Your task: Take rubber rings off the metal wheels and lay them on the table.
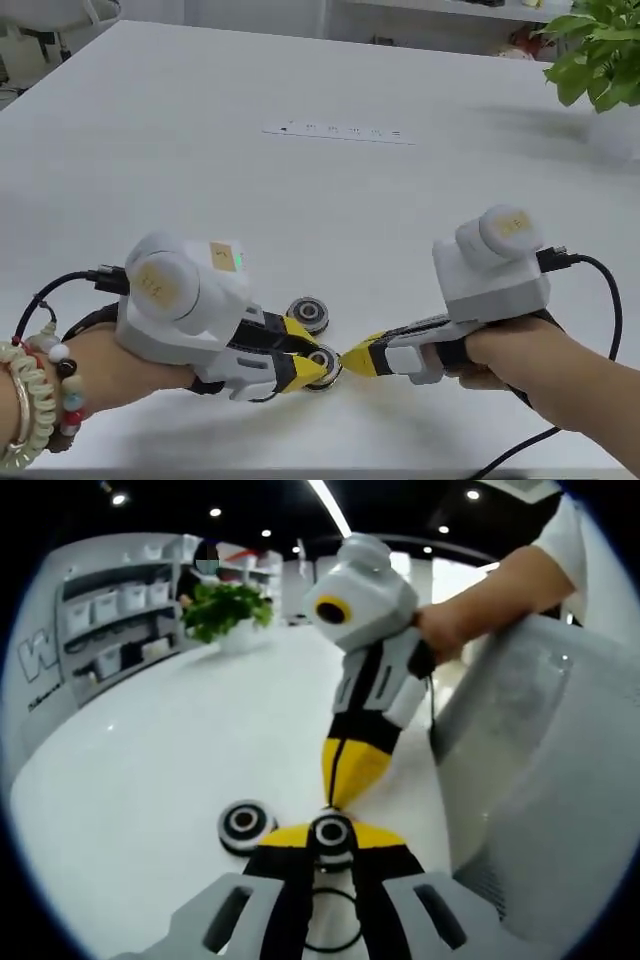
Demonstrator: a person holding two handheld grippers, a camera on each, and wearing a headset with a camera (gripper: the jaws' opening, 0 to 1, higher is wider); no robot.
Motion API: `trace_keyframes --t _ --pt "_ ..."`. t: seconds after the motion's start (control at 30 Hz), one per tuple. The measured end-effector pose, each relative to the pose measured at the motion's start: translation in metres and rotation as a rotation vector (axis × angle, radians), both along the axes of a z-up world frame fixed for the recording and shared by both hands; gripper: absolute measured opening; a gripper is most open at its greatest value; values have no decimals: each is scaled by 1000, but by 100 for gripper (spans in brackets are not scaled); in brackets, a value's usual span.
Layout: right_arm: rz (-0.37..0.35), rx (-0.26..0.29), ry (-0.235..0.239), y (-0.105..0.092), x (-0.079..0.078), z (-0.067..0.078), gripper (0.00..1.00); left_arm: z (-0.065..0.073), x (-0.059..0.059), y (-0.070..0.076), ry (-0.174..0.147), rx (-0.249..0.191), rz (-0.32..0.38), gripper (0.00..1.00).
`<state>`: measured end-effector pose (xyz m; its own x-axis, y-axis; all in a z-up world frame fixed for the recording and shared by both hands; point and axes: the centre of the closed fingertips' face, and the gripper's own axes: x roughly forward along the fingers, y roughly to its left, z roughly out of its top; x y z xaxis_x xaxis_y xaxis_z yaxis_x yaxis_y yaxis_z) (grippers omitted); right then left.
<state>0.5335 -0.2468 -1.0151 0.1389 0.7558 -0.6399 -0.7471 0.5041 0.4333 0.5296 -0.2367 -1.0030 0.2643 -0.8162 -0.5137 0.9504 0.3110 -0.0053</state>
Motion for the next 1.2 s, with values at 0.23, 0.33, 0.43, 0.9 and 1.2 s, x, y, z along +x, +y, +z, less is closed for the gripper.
trace_keyframes --t 0.23,0.33,0.43,0.9,1.2 --pt "-27 42 50 4 -2 6 0 0 -1 0 -17 20 -21 14" --pt "-27 46 51 6 -4 8 0 0 -1 0 -25 29 -24 14" --pt "-30 56 57 7 -5 9 0 -1 -1 0 -23 28 -23 14" --pt "0 62 42 13 -11 15 0 -1 -2 -1 -25 23 -28 14" --pt "41 50 0 16 -11 16 0 -1 -2 -1 -29 24 -31 14"
